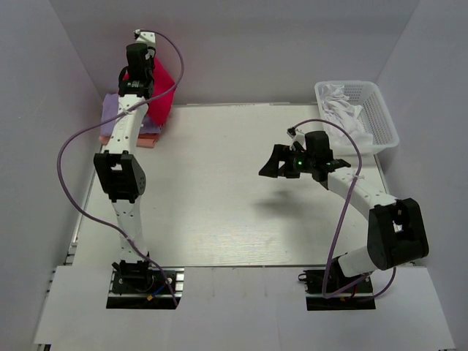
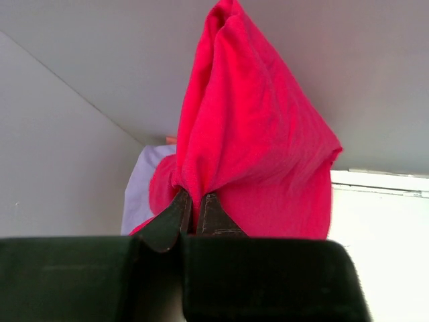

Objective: Fold and stack the t-shirts
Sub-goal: Put the neatly folded tshirt into the corner of the board with the left arm

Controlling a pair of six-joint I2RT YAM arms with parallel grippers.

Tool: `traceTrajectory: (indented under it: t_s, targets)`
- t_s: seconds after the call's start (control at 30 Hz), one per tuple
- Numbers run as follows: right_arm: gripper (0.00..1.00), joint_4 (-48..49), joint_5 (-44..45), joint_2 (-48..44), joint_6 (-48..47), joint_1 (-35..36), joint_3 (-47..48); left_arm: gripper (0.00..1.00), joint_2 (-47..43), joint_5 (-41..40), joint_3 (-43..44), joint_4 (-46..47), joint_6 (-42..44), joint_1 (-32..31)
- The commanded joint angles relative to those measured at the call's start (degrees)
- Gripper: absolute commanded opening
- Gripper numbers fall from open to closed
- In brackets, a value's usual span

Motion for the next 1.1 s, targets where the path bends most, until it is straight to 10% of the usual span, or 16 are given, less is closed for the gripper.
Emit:
traceTrajectory:
  t_s: [0.0, 0.67, 0.77, 0.8, 0.83, 1.07]
  targets:
    - [0.9, 1.68, 0.29, 0.05, 0.04, -0.24, 3.49, 0.0, -5.1, 2.09, -0.27, 3.33, -0.46, 2.38]
    - [0.9, 0.01, -1.28, 8.66, 1.53, -0.06, 11.13, 0.0, 4.83, 8.42, -6.43, 6.74, -1.08, 15.04]
    - [0.9, -0.17, -1.99, 10.07, 1.45, 0.03, 11.93, 0.5, 6.15, 7.2, -6.43, 7.98, -0.47, 15.57]
    - [0.9, -0.17, -2.08, 10.33, 1.71, 0.11, 12.28, 0.89, 6.94, 5.54, -6.43, 9.28, -0.46, 15.57]
    - [0.9, -0.34, -2.25, 10.51, 1.8, 0.11, 12.28, 0.98, 7.47, 4.65, -5.73, 9.3, -0.46, 15.57]
    - [0.9, 0.27, -3.75, 11.57, 1.97, 0.11, 12.55, 1.0, 7.47, 3.23, -4.49, 10.53, -3.35, 15.57]
